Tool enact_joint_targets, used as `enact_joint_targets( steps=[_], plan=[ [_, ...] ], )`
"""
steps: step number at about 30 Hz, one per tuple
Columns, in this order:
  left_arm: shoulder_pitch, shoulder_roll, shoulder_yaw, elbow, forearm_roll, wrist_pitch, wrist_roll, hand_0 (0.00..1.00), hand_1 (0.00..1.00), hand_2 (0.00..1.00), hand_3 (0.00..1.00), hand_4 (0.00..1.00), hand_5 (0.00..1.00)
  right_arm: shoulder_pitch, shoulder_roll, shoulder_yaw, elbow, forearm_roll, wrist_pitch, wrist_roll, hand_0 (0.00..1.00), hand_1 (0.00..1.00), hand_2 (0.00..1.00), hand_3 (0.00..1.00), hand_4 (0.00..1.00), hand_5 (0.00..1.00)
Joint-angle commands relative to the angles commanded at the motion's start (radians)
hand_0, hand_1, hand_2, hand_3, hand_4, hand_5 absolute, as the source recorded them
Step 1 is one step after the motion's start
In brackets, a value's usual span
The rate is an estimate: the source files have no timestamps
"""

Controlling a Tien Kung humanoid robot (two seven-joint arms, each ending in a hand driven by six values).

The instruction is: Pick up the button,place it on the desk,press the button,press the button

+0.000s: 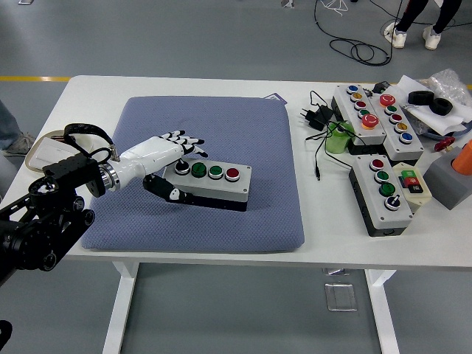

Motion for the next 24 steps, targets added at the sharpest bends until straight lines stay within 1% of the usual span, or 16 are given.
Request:
enact_joint_targets(
  steps=[2, 6, 9, 11, 13, 14, 15, 16, 18, 19, 20, 22, 23, 24],
  plan=[
    [0.004, 0.003, -0.010, -0.017, -0.015, -0.009, 0.003, 0.998, 0.998, 0.998, 0.962, 0.885, 0.272, -0.001, 0.000, 0.000, 0.000, 0.002, 0.000, 0.000, 0.660, 0.632, 0.712, 0.585, 0.361, 0.207],
    [0.006, 0.005, -0.036, -0.030, -0.010, -0.045, 0.015, 0.998, 0.998, 0.998, 0.962, 0.885, 0.272, 0.002, -0.001, -0.005, 0.000, 0.004, 0.001, 0.001, 0.660, 0.632, 0.712, 0.585, 0.361, 0.207],
    [0.015, 0.006, -0.061, -0.046, -0.023, -0.049, 0.014, 0.998, 0.998, 0.998, 0.966, 0.888, 0.273, 0.003, -0.001, -0.007, 0.000, 0.007, 0.000, 0.001, 0.659, 0.632, 0.712, 0.585, 0.361, 0.207],
    [0.036, 0.008, -0.105, -0.098, -0.068, -0.045, 0.013, 0.998, 0.998, 0.998, 0.966, 0.888, 0.273, 0.005, 0.000, -0.007, 0.000, 0.008, 0.001, 0.001, 0.659, 0.632, 0.712, 0.585, 0.361, 0.207],
    [0.057, 0.011, -0.142, -0.155, -0.129, -0.025, 0.011, 0.998, 0.998, 0.998, 0.966, 0.888, 0.273, 0.005, 0.000, -0.007, 0.000, 0.008, 0.000, 0.001, 0.659, 0.632, 0.712, 0.585, 0.361, 0.207],
    [0.060, 0.012, -0.149, -0.176, -0.156, -0.022, 0.011, 0.668, 0.712, 0.829, 0.918, 0.572, 0.108, 0.005, 0.000, -0.007, 0.000, 0.008, 0.000, 0.001, 0.659, 0.633, 0.712, 0.585, 0.360, 0.205],
    [0.061, 0.012, -0.151, -0.184, -0.170, -0.021, 0.011, 0.668, 0.712, 0.829, 0.918, 0.572, 0.108, 0.005, 0.000, -0.007, 0.000, 0.008, 0.000, 0.001, 0.659, 0.633, 0.712, 0.585, 0.360, 0.205],
    [0.073, 0.015, -0.174, -0.218, -0.195, 0.007, 0.029, 0.668, 0.712, 0.829, 0.918, 0.572, 0.108, 0.004, 0.000, -0.006, 0.000, 0.009, 0.000, 0.001, 0.659, 0.633, 0.712, 0.585, 0.360, 0.205],
    [0.079, 0.022, -0.203, -0.301, -0.159, 0.063, 0.075, 0.668, 0.712, 0.829, 0.918, 0.572, 0.108, 0.005, 0.000, -0.004, 0.000, 0.004, 0.002, 0.001, 0.659, 0.633, 0.712, 0.585, 0.360, 0.205],
    [0.080, 0.022, -0.206, -0.335, -0.154, 0.071, 0.081, 0.668, 0.712, 0.829, 0.918, 0.572, 0.108, 0.005, 0.000, -0.004, 0.000, 0.003, 0.002, 0.001, 0.659, 0.633, 0.712, 0.585, 0.360, 0.205],
    [0.079, 0.028, -0.209, -0.381, -0.111, 0.078, 0.113, 0.199, 0.133, 0.177, 0.937, 0.466, 0.002, 0.005, 0.000, -0.003, 0.000, 0.002, 0.002, 0.001, 0.659, 0.633, 0.712, 0.585, 0.361, 0.208],
    [0.080, 0.034, -0.205, -0.457, -0.039, 0.071, 0.166, 0.199, 0.133, 0.177, 0.937, 0.466, 0.002, 0.004, -0.001, -0.002, 0.000, 0.000, 0.003, 0.002, 0.659, 0.633, 0.712, 0.585, 0.361, 0.208],
    [0.081, 0.036, -0.202, -0.481, -0.016, 0.068, 0.179, 0.199, 0.133, 0.177, 0.937, 0.466, 0.002, 0.005, -0.001, -0.002, 0.000, 0.000, 0.003, 0.002, 0.659, 0.633, 0.712, 0.585, 0.361, 0.208],
    [0.083, 0.037, -0.198, -0.507, 0.021, 0.066, 0.204, 0.199, 0.133, 0.177, 0.937, 0.466, 0.002, 0.005, -0.001, -0.003, 0.000, 0.000, 0.003, 0.002, 0.659, 0.633, 0.712, 0.585, 0.361, 0.208]
  ],
)
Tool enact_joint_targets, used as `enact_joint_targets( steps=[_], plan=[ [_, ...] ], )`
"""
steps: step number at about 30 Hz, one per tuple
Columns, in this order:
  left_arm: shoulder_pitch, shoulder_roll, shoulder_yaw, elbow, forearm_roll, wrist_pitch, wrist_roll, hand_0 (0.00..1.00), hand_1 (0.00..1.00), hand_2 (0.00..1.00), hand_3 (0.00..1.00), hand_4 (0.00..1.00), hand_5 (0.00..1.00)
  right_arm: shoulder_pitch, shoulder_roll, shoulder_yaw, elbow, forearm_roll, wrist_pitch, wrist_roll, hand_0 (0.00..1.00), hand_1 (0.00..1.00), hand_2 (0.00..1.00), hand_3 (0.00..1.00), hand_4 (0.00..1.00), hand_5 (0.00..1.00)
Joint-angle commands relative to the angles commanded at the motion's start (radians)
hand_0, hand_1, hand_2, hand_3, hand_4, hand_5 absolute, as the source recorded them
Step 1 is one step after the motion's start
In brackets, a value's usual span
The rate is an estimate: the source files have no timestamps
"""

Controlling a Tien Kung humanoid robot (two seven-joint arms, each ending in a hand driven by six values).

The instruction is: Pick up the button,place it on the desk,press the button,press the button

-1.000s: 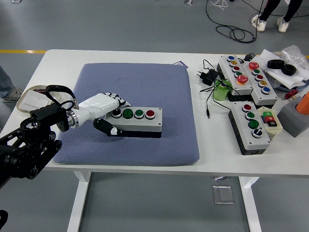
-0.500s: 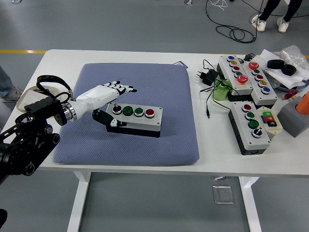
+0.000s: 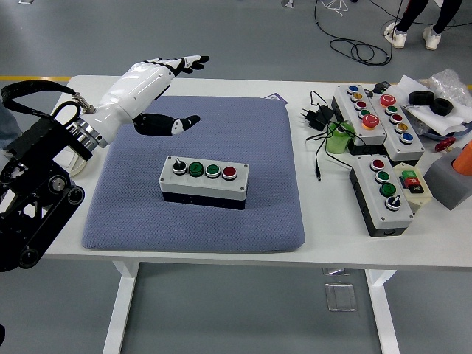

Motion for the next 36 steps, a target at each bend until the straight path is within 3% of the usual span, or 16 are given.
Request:
enact_joint_targets(
  steps=[1, 2, 6, 7, 8, 13, 14, 20, 24, 26, 31, 32, 36],
  plan=[
    [0.002, 0.001, 0.007, -0.014, 0.027, 0.003, 0.020, 0.199, 0.133, 0.177, 0.937, 0.466, 0.002, 0.000, 0.000, -0.001, 0.000, 0.002, 0.000, 0.000, 0.659, 0.633, 0.712, 0.585, 0.361, 0.208],
    [0.003, 0.001, 0.012, -0.021, 0.052, 0.012, 0.035, 0.097, 0.002, 0.009, 0.900, 0.436, 0.002, 0.000, 0.000, -0.002, 0.000, 0.004, -0.001, 0.000, 0.659, 0.633, 0.711, 0.585, 0.361, 0.208],
    [0.008, 0.000, 0.027, -0.030, 0.103, 0.048, 0.073, 0.097, 0.002, 0.009, 0.900, 0.436, 0.002, 0.002, 0.000, -0.002, 0.000, 0.006, -0.002, 0.001, 0.659, 0.633, 0.711, 0.585, 0.361, 0.208],
    [0.009, -0.001, 0.028, -0.031, 0.104, 0.046, 0.076, 0.097, 0.002, 0.009, 0.900, 0.436, 0.002, 0.002, 0.001, -0.001, 0.000, 0.006, -0.002, 0.001, 0.659, 0.633, 0.711, 0.585, 0.361, 0.208],
    [0.010, -0.001, 0.032, -0.033, 0.100, 0.040, 0.079, 0.097, 0.002, 0.002, 0.862, 0.560, 0.002, 0.002, 0.001, -0.001, 0.000, 0.005, -0.002, 0.001, 0.659, 0.633, 0.711, 0.585, 0.361, 0.208],
    [0.013, -0.003, 0.041, -0.032, 0.082, 0.030, 0.079, 0.097, 0.002, 0.002, 0.862, 0.560, 0.002, 0.002, 0.001, 0.001, 0.000, 0.001, -0.001, 0.001, 0.659, 0.633, 0.711, 0.585, 0.361, 0.208],
    [0.013, -0.002, 0.041, -0.031, 0.076, 0.023, 0.078, 0.097, 0.002, 0.002, 0.857, 0.617, 0.002, 0.002, 0.001, 0.001, 0.000, 0.001, -0.001, 0.001, 0.658, 0.633, 0.711, 0.585, 0.361, 0.207],
    [0.015, 0.001, 0.042, -0.028, 0.058, -0.005, 0.080, 0.099, 0.002, 0.002, 0.836, 0.592, 0.002, 0.001, 0.001, 0.004, 0.000, -0.002, -0.001, 0.000, 0.658, 0.633, 0.710, 0.585, 0.362, 0.206],
    [0.022, 0.006, 0.041, -0.040, 0.087, -0.104, 0.094, 0.099, 0.002, 0.002, 0.836, 0.592, 0.002, 0.001, 0.001, 0.004, 0.000, -0.005, 0.000, -0.001, 0.658, 0.633, 0.710, 0.585, 0.362, 0.206],
    [0.027, 0.014, 0.049, -0.045, 0.126, -0.189, 0.105, 0.094, 0.002, 0.002, 0.809, 0.572, 0.002, 0.001, 0.001, 0.003, 0.000, 0.000, -0.001, 0.000, 0.658, 0.632, 0.710, 0.585, 0.362, 0.206],
    [0.028, 0.021, 0.076, -0.050, 0.126, -0.382, 0.135, 0.094, 0.002, 0.002, 0.809, 0.572, 0.002, 0.002, 0.001, 0.004, 0.000, -0.003, 0.000, -0.001, 0.658, 0.632, 0.710, 0.585, 0.362, 0.206],
    [0.026, 0.024, 0.086, -0.055, 0.126, -0.409, 0.143, 0.085, 0.002, 0.002, 0.774, 0.435, 0.002, 0.002, 0.001, 0.004, 0.000, -0.003, 0.000, -0.001, 0.659, 0.633, 0.711, 0.585, 0.362, 0.210],
    [0.019, 0.030, 0.118, -0.063, 0.126, -0.467, 0.171, 0.085, 0.002, 0.002, 0.774, 0.435, 0.002, 0.002, 0.001, 0.004, 0.000, -0.002, 0.000, -0.001, 0.659, 0.633, 0.711, 0.585, 0.362, 0.210]
  ],
)
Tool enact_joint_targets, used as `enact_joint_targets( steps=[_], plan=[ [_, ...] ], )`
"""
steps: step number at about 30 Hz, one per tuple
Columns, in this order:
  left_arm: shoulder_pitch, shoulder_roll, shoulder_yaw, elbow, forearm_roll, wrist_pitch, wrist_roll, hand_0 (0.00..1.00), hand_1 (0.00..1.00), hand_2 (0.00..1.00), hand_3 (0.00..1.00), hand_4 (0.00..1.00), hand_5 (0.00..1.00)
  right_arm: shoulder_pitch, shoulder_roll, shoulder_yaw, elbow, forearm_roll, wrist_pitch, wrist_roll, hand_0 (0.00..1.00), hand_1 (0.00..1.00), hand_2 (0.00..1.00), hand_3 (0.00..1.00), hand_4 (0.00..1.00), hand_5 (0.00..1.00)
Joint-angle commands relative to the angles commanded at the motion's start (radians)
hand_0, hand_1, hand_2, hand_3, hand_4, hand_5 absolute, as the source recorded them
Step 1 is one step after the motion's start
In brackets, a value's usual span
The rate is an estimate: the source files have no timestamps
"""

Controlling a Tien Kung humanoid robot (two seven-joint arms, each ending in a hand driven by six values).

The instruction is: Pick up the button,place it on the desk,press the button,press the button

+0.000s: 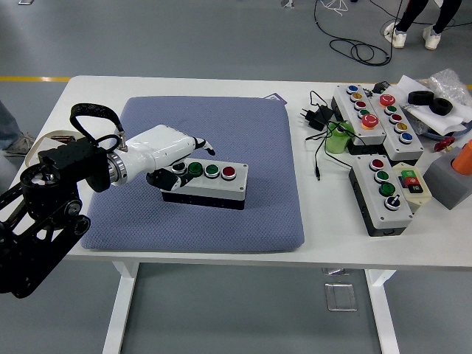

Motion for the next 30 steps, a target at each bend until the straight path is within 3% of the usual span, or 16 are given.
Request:
enact_joint_targets(
  steps=[14, 30],
  plan=[
    [-0.024, -0.016, 0.038, 0.021, 0.000, -0.011, 0.020, 0.079, 0.002, 0.002, 0.763, 0.410, 0.002, 0.001, -0.001, -0.006, 0.000, 0.005, 0.000, 0.000, 0.658, 0.632, 0.712, 0.585, 0.362, 0.210],
    [-0.058, -0.049, 0.064, 0.101, 0.000, -0.024, 0.028, 0.086, 0.002, 0.002, 0.761, 0.434, 0.002, 0.000, -0.002, -0.011, 0.000, 0.010, -0.001, 0.001, 0.659, 0.632, 0.713, 0.586, 0.362, 0.210]
  ],
)
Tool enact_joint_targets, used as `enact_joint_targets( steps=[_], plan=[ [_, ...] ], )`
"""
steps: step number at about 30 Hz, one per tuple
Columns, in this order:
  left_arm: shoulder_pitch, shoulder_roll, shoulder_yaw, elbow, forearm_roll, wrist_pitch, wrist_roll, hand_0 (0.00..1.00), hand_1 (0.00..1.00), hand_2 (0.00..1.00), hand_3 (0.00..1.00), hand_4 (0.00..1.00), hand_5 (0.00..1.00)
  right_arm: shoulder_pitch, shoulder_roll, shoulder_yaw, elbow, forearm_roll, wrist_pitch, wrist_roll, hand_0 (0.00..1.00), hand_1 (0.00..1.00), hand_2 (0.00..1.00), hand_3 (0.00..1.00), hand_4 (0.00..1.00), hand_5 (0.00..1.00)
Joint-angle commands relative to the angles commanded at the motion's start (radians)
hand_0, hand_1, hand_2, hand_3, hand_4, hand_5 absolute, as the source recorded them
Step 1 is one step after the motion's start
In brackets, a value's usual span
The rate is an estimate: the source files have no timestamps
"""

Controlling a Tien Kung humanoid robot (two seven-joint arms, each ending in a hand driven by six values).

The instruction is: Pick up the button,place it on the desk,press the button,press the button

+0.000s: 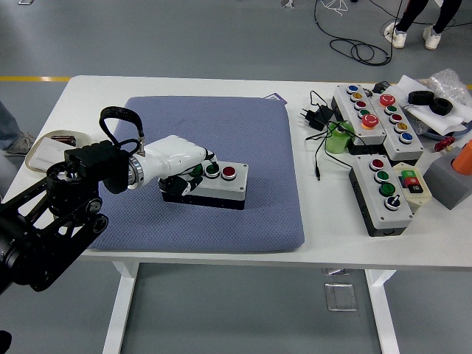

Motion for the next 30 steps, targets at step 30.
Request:
enact_joint_targets(
  steps=[30],
  plan=[
    [-0.005, 0.000, -0.005, -0.044, 0.000, 0.116, 0.030, 0.084, 0.002, 0.002, 0.758, 0.422, 0.002, 0.001, 0.000, 0.006, 0.000, -0.010, 0.001, 0.000, 0.660, 0.632, 0.712, 0.585, 0.362, 0.210]
  ],
)
